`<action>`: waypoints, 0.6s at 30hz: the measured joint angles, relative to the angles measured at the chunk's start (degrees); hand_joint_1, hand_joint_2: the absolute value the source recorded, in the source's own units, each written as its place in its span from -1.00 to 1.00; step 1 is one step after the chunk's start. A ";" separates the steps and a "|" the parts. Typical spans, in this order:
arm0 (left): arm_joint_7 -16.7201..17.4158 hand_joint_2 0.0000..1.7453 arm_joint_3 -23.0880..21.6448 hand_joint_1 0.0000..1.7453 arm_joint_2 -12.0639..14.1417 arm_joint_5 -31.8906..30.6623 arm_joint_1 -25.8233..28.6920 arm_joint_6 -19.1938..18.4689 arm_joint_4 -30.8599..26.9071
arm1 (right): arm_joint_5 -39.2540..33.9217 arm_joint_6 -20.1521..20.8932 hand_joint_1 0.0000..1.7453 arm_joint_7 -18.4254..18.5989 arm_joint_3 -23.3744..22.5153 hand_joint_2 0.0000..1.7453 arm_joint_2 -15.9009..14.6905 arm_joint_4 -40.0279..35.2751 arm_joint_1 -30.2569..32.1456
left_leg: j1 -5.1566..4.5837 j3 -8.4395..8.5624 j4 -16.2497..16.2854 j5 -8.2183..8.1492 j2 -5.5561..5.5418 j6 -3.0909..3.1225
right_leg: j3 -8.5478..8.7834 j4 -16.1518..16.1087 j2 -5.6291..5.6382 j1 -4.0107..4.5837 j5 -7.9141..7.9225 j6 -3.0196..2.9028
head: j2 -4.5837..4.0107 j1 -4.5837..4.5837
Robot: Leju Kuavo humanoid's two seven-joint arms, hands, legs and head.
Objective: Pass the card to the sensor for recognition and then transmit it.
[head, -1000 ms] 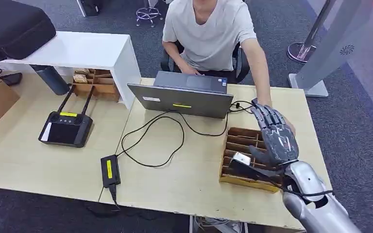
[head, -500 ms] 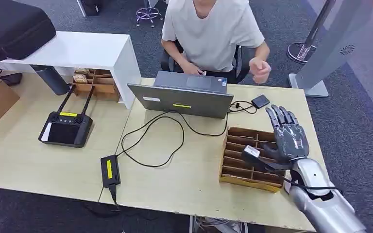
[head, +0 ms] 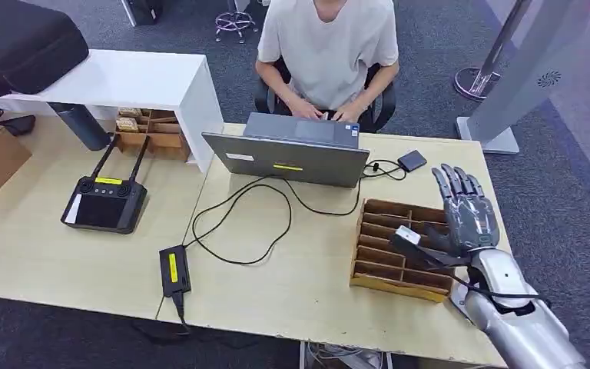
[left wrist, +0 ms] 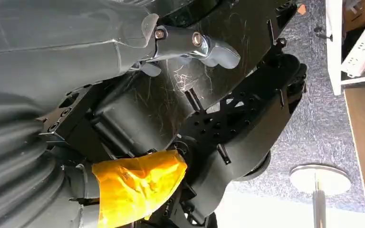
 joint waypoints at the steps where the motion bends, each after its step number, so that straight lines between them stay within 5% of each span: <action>1: 0.00 1.00 0.02 -1.00 -0.02 0.00 -0.04 0.02 0.00 | 0.02 0.07 -1.00 0.00 0.00 1.00 0.00 0.02 -0.02 | 0.00 0.00 0.00 0.00 0.00 0.00 | 0.00 0.00 0.00 0.00 0.00 0.00 | -0.02 -0.02; 3: 0.02 1.00 0.02 -1.00 -0.11 0.00 -0.13 0.15 0.00 | 0.07 0.29 -1.00 0.00 -0.02 1.00 0.02 0.00 -0.03 | 0.00 0.00 0.00 0.00 0.00 0.00 | 0.01 0.01 0.00 0.00 0.00 0.00 | -0.02 -0.02; 4: 0.11 1.00 0.02 -1.00 -0.15 0.00 -0.17 0.31 0.00 | 0.07 0.41 -0.82 0.00 -0.07 1.00 0.02 -0.02 -0.03 | 0.00 0.00 0.00 0.00 0.00 0.00 | 0.01 0.01 0.00 0.00 0.00 0.00 | 0.00 0.00; 5: 0.20 1.00 0.02 -1.00 -0.15 0.00 -0.18 0.33 0.00 | 0.09 0.50 1.00 0.00 -0.07 1.00 0.02 -0.04 -0.03 | 0.00 0.00 0.00 0.00 0.00 0.00 | 0.01 0.01 0.00 0.00 0.00 0.00 | -0.02 -0.02; 18: 0.28 1.00 0.09 -1.00 -0.26 -0.09 -0.14 0.46 0.00 | -0.66 0.68 1.00 -0.94 -0.15 1.00 0.02 -0.07 0.02 | 0.00 0.00 0.00 0.00 0.00 0.00 | 0.00 0.01 0.00 0.00 0.00 0.00 | -0.02 0.00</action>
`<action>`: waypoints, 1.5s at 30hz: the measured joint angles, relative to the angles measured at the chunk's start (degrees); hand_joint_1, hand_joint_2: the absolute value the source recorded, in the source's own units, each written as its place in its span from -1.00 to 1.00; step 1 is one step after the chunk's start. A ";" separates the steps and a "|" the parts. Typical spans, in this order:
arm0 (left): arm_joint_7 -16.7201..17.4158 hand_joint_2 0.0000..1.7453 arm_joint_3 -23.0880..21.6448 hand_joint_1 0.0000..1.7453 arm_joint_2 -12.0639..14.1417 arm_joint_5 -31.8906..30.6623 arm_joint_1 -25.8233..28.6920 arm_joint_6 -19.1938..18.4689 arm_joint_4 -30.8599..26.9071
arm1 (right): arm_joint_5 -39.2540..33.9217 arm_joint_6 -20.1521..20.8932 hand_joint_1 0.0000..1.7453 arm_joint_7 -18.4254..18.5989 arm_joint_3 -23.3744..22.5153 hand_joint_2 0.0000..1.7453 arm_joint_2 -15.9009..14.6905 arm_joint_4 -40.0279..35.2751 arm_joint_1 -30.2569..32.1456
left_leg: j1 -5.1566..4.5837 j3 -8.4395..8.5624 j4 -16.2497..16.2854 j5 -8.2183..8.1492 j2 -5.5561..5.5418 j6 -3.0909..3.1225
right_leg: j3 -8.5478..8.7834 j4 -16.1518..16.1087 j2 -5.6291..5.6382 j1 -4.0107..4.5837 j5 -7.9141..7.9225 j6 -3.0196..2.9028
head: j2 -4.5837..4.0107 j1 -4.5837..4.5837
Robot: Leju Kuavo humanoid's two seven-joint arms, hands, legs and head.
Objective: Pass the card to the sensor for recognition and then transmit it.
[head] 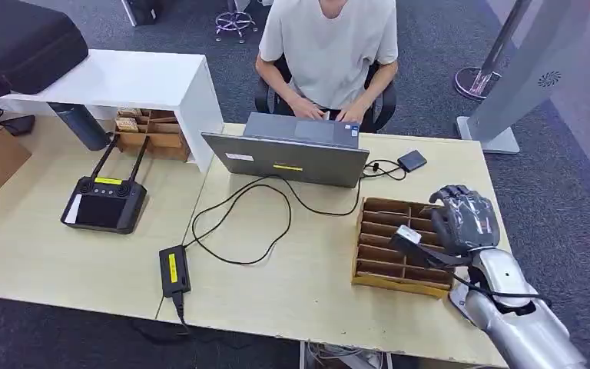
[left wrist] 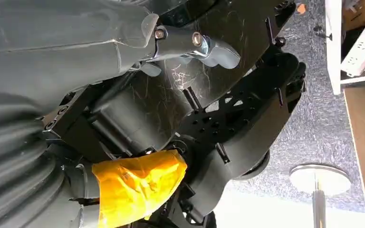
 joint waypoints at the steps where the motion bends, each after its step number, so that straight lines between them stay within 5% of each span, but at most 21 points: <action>1: -0.07 1.00 0.00 -1.00 0.00 -0.11 0.03 0.00 0.00 | -0.09 -0.02 1.00 -0.18 -0.02 1.00 0.00 0.00 0.00 | 0.00 0.00 0.00 0.00 0.00 0.00 | 0.00 0.00 0.00 0.00 0.00 0.00 | 0.00 -0.02; 30: -0.44 1.00 0.31 -1.00 -0.46 -0.61 -0.46 1.31 0.00 | -0.48 0.26 1.00 -0.50 -0.46 1.00 0.70 -0.79 0.00 | 0.00 0.00 0.00 0.00 0.00 0.00 | 0.00 0.00 0.00 0.00 0.00 0.00 | 0.00 0.00; 43: -2.71 1.00 1.20 -1.00 0.79 -1.03 1.49 8.01 -2.45 | 0.90 0.20 1.00 0.94 -1.36 1.00 0.70 -1.99 1.13 | 0.00 -0.02 0.00 0.00 0.00 0.00 | 0.00 0.01 0.00 0.00 0.00 0.00 | 0.02 0.00; 45: -5.26 1.00 1.18 -1.00 1.11 1.17 3.10 10.14 -2.75 | 1.81 -1.85 1.00 1.77 -1.98 1.00 0.68 -3.25 1.57 | 0.00 0.00 0.00 -0.01 0.03 0.00 | -0.01 0.00 0.08 0.00 0.00 0.00 | 0.00 0.00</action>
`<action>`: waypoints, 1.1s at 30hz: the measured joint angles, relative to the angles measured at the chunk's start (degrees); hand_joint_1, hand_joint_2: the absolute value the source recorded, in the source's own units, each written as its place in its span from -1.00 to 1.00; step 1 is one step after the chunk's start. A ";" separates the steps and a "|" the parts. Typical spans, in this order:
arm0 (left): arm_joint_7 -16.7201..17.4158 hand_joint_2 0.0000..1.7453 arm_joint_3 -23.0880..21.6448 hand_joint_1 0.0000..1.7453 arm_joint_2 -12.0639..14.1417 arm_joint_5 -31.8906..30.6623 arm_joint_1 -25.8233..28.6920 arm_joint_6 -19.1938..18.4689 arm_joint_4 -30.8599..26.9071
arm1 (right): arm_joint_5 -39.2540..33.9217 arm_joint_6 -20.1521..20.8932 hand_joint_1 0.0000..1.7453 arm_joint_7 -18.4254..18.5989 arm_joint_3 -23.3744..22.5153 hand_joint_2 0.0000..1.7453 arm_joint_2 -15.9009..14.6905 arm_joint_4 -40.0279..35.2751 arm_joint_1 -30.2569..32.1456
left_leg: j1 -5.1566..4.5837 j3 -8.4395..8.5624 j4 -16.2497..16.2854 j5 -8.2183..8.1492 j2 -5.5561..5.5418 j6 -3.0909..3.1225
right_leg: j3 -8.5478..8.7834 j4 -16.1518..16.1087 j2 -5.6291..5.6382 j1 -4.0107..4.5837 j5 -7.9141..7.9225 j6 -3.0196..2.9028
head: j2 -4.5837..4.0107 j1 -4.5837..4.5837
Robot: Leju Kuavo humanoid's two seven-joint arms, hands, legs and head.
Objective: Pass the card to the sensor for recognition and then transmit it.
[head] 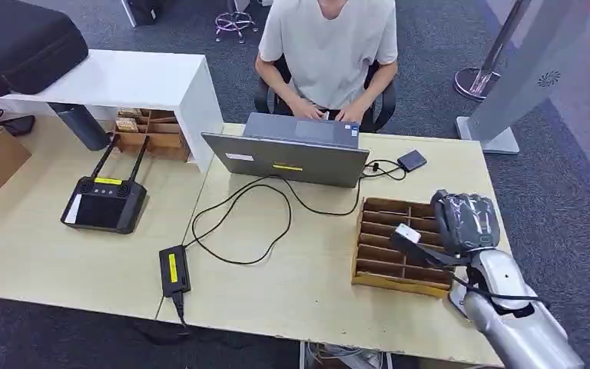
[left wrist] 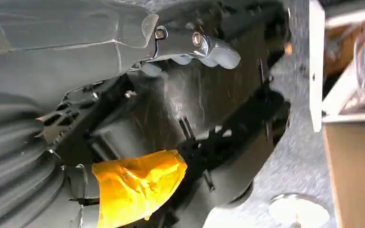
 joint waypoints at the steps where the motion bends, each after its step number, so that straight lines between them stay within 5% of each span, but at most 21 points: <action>1: -1.29 1.00 -0.11 -1.00 0.04 0.95 0.84 0.25 -0.02 | 0.05 -1.02 1.00 0.09 -0.49 1.00 0.00 -0.67 0.41 | 0.00 0.00 0.00 0.00 0.01 0.00 | -0.02 -0.01 0.01 0.00 0.00 0.00 | 0.02 -0.04; 4: -4.71 1.00 -1.66 -1.00 0.31 4.91 1.94 0.14 0.09 | 0.77 -4.49 1.00 -0.26 -2.43 1.00 -0.02 -4.03 1.71 | -0.01 -0.06 0.00 0.00 -0.04 0.00 | -0.05 -0.02 -0.07 -0.01 -0.02 0.02 | 0.00 0.00; 12: -5.13 1.00 -3.30 -1.00 -0.92 6.72 1.76 -1.31 2.97 | 1.77 -9.32 1.00 -1.64 -6.30 1.00 0.20 -13.69 3.34 | -0.02 -0.06 0.00 0.00 -0.02 0.01 | -0.04 -0.01 -0.07 -0.02 -0.01 0.02 | 0.02 -0.02; 13: -5.13 1.00 -3.30 -1.00 -1.18 6.72 1.68 -1.59 3.30 | 1.77 -9.82 -1.00 -1.79 -6.63 1.00 0.28 -15.11 3.36 | -0.01 -0.05 0.00 0.00 -0.01 0.01 | -0.03 -0.02 -0.06 -0.01 -0.01 0.02 | 0.02 0.00; 20: -4.97 1.00 -3.15 -1.00 -2.34 6.72 1.68 -2.31 4.92 | 1.18 -8.70 -1.00 -3.32 -7.89 1.00 0.35 -21.54 4.58 | -0.01 -0.05 0.00 0.00 -0.01 0.01 | -0.02 -0.02 -0.06 -0.01 -0.01 0.02 | 0.00 -0.02; 25: -4.41 1.00 -2.65 -1.00 -3.25 6.72 1.77 -2.42 6.03 | -0.65 0.84 -1.00 -1.72 -7.40 1.00 -0.43 -22.80 4.86 | -0.01 -0.06 0.00 0.00 -0.03 0.01 | -0.02 -0.03 -0.08 -0.01 -0.01 0.02 | 0.00 0.00; 33: -3.36 1.00 -2.27 -1.00 -4.13 6.70 1.75 -2.22 7.15 | -1.35 9.85 -1.00 0.37 -5.73 1.00 -3.00 -20.66 5.04 | -0.01 -0.06 0.01 -0.01 -0.02 0.01 | -0.02 -0.04 -0.07 -0.01 -0.01 0.02 | 0.02 0.00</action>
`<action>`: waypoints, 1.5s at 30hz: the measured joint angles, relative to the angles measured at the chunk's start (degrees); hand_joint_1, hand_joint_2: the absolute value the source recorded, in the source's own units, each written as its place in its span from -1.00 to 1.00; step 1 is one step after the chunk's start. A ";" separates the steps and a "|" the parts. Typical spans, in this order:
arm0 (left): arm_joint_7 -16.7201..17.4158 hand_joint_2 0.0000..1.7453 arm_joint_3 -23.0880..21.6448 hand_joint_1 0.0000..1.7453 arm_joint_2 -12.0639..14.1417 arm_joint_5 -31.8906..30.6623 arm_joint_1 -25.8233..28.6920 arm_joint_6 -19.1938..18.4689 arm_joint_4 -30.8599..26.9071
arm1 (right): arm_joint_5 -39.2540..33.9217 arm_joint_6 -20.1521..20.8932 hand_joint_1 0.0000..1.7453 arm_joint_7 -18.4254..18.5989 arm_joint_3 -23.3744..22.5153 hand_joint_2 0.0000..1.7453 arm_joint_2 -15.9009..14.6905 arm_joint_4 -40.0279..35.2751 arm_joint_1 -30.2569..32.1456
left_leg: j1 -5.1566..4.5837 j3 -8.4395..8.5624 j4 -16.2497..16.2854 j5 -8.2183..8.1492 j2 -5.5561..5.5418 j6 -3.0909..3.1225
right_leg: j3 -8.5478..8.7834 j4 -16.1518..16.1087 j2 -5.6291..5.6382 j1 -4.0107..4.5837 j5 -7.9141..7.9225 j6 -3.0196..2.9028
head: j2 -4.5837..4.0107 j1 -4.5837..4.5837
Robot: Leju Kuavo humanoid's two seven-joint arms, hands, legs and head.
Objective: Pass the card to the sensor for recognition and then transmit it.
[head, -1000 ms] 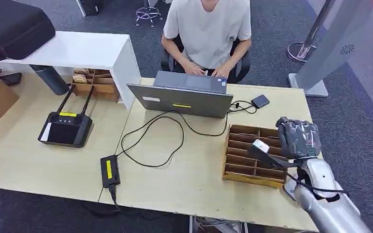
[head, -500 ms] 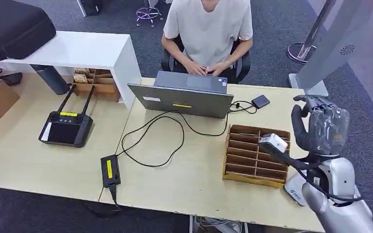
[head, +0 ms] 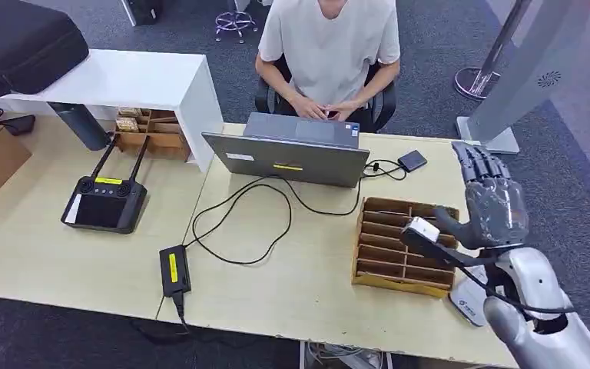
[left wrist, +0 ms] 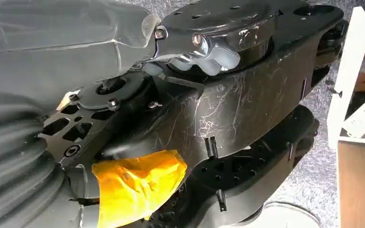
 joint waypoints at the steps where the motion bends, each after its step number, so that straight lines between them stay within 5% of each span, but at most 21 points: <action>1: 0.17 1.00 0.06 -1.00 -0.19 0.00 0.00 -0.02 0.30 | -0.20 0.78 -1.00 0.02 0.32 1.00 -0.26 0.82 0.01 | 0.00 0.00 0.00 0.00 0.00 0.00 | 0.00 0.00 0.00 0.00 0.00 0.00 | 0.00 -0.02; 24: 1.07 1.00 1.05 -1.00 -2.45 0.02 -0.26 -0.55 4.50 | -0.94 1.66 -1.00 0.76 3.15 1.00 -0.74 9.39 0.43 | -0.01 0.00 0.00 0.00 -0.02 0.00 | 0.00 0.00 0.00 -0.01 0.00 0.00 | 0.00 -0.02; 37: 1.68 1.00 1.05 -1.00 -3.47 0.04 -1.05 -2.69 8.00 | 3.89 -6.52 -1.00 0.74 3.21 1.00 3.04 15.76 -0.88 | -0.01 0.01 -0.01 0.00 -0.06 0.00 | 0.02 0.02 -0.03 -0.01 0.00 0.00 | 0.00 -0.02; 45: 1.88 1.00 1.03 -1.00 -4.57 0.02 -1.61 -3.52 10.38 | 3.96 -6.58 -1.00 0.70 3.19 1.00 4.18 17.90 -1.10 | -0.02 0.00 -0.01 0.00 -0.06 0.00 | 0.01 0.00 -0.03 -0.01 0.00 0.00 | -0.02 0.00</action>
